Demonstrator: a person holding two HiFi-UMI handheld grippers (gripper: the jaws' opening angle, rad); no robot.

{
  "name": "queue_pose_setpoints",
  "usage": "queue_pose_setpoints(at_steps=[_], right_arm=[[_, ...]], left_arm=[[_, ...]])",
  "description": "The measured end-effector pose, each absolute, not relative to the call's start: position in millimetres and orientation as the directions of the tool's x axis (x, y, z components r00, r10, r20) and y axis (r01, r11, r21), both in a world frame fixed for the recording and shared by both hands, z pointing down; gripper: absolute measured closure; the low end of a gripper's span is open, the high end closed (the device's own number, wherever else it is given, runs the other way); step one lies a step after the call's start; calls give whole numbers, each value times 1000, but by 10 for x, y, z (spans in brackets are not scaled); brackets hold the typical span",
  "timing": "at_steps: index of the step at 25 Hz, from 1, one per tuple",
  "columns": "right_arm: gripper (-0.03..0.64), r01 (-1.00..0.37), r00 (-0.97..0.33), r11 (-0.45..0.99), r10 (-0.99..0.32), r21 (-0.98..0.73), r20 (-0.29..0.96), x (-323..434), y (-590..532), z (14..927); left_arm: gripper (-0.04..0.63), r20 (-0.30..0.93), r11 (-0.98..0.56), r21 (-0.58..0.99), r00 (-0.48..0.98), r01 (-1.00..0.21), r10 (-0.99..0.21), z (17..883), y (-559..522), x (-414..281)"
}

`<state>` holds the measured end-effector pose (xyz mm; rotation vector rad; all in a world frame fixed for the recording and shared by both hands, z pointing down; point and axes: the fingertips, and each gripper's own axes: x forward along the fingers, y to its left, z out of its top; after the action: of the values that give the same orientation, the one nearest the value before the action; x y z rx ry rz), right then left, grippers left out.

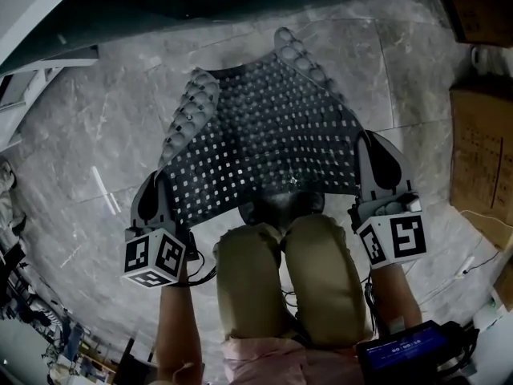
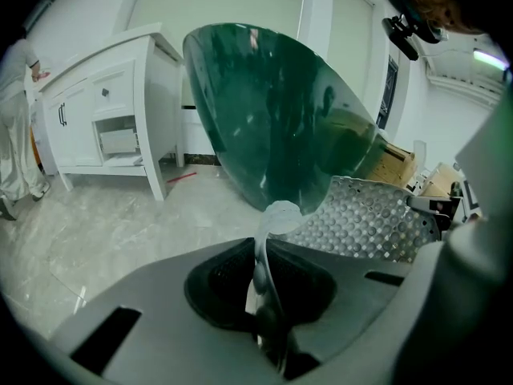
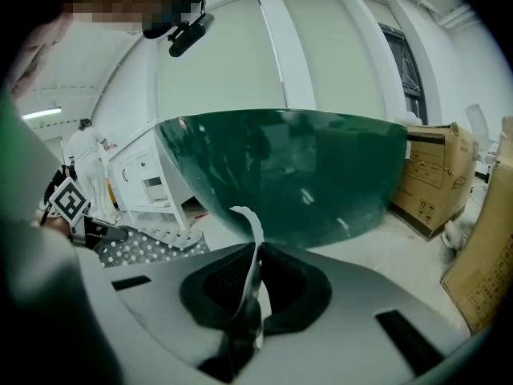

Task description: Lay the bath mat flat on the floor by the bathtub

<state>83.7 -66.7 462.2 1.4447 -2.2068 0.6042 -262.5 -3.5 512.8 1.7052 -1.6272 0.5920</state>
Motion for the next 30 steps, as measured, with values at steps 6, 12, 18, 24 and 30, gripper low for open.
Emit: queue_pose_setpoints(at_steps=[6, 12, 18, 24, 30], right_arm=[[586, -925, -360, 361, -739, -116, 569, 857, -644, 4631], [586, -923, -365, 366, -744, -115, 560, 798, -649, 4593], [586, -925, -359, 364, -751, -105, 555, 760, -664, 4408], [586, -928, -351, 361, -751, -98, 560, 750, -623, 4273], [586, -928, -342, 364, -749, -79, 568, 817, -597, 4354]], left_arm=[[558, 744, 34, 173, 108, -984, -660, 5188, 26, -2624], [559, 746, 38, 167, 101, -985, -658, 5177, 63, -2693], [559, 741, 35, 170, 104, -985, -664, 5039, 18, -2750], [558, 743, 43, 171, 100, -984, -662, 4921, 38, -2811], [558, 738, 39, 178, 107, -983, -666, 4970, 99, -2773]])
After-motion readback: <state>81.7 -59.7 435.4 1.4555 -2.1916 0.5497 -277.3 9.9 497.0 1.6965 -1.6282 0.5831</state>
